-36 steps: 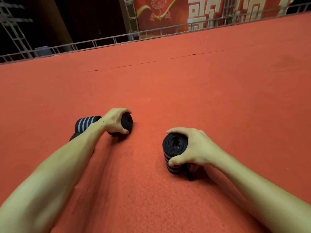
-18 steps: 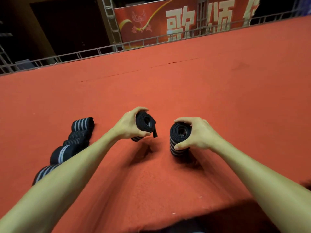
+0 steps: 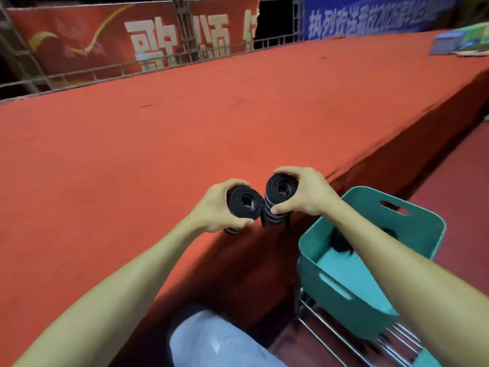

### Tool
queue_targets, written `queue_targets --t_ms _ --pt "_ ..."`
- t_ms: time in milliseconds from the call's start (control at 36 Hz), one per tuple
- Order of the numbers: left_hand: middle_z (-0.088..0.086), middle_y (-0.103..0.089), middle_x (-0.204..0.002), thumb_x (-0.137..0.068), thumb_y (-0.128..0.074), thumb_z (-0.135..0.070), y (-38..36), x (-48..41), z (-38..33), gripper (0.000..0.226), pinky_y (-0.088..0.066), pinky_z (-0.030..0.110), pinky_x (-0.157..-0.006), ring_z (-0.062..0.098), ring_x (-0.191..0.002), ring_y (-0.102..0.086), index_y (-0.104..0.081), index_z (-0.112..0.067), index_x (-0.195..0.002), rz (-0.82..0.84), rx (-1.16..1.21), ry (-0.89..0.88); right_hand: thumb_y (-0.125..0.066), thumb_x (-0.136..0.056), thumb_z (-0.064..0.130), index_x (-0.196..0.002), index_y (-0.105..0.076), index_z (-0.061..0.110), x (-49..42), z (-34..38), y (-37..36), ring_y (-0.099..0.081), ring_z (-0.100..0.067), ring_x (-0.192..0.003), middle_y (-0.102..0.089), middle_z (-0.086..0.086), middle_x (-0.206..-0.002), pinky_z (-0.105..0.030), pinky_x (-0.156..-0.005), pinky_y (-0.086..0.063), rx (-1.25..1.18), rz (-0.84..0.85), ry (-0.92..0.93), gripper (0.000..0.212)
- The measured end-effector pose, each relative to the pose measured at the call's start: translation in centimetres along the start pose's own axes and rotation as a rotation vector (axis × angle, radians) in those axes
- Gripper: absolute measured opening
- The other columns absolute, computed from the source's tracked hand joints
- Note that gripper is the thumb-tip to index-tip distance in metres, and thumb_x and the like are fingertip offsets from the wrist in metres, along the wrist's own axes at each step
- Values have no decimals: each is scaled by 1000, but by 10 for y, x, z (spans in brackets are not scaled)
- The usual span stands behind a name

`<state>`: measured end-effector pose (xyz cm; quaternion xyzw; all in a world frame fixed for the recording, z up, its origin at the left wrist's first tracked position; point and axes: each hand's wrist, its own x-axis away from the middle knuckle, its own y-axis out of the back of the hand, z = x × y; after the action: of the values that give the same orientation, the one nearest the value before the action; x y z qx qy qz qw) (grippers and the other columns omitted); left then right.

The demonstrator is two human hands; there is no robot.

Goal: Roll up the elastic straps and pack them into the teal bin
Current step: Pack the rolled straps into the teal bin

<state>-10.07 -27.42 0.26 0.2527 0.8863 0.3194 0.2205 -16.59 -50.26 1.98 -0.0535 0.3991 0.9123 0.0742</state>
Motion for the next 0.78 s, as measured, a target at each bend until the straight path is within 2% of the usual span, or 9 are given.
queue_targets --t_ms 56,139,222,361,472,583,639,778 --pt "-4 -70 -106 -46 -81 -44 -25 -13 -14 75 -50 25 -93 10 -102 -66 -60 -22 -115 44 29 -48 -95 -48 33 -130 -62 27 11 -18 18 -59 -13 -119 -67 7 -125 -27 -104 -43 19 -45 -36 89" --pt "-8 -70 -106 -46 -81 -45 -55 -33 -29 73 -51 26 -94 6 -101 -66 -60 -26 -113 91 51 -99 -95 -49 32 -131 -62 27 29 -44 39 -57 -15 -119 -67 6 -124 -26 -103 -42 41 -95 -107 88" --pt "-8 -70 -105 -46 -81 -44 -84 -45 -43 72 -50 25 -94 4 -99 -65 -60 -26 -112 142 98 -129 -95 -47 36 -130 -61 32 44 -70 53 -56 -21 -120 -68 3 -120 -33 -103 -45 46 -138 -193 90" --pt "-8 -70 -107 -47 -82 -43 -124 -60 -60 72 -49 23 -94 6 -102 -66 -61 -26 -113 209 131 -170 -96 -47 31 -131 -62 27 69 -109 68 -58 -17 -117 -67 2 -122 -22 -97 -41 41 -193 -311 90" --pt "-10 -70 -106 -50 -87 -31 -152 -65 -64 68 -49 21 -92 5 -100 -66 -62 -27 -113 257 150 -171 -91 -36 48 -130 -60 33 80 -137 68 -56 -24 -122 -67 4 -122 -36 -102 -47 41 -227 -396 101" --pt "-13 -69 -107 -50 -88 -34 -172 -69 -58 70 -48 16 -89 -1 -99 -65 -63 -25 -114 305 124 -160 -96 -44 37 -133 -58 30 84 -153 64 -53 -24 -125 -64 -1 -129 -35 -99 -48 44 -235 -469 97" --pt "-14 -68 -107 -54 -93 -23 -180 -69 -52 67 -45 12 -88 -4 -98 -64 -62 -26 -113 331 119 -157 -96 -47 35 -135 -57 30 84 -159 60 -52 -24 -125 -63 -3 -130 -34 -95 -50 30 -232 -515 97" --pt "-14 -68 -110 -55 -92 -23 -191 -63 -34 66 -45 13 -90 -2 -102 -64 -63 -28 -113 372 107 -149 -96 -49 34 -137 -53 31 88 -172 43 -50 -28 -124 -62 -8 -127 -36 -96 -49 3 -199 -624 98"
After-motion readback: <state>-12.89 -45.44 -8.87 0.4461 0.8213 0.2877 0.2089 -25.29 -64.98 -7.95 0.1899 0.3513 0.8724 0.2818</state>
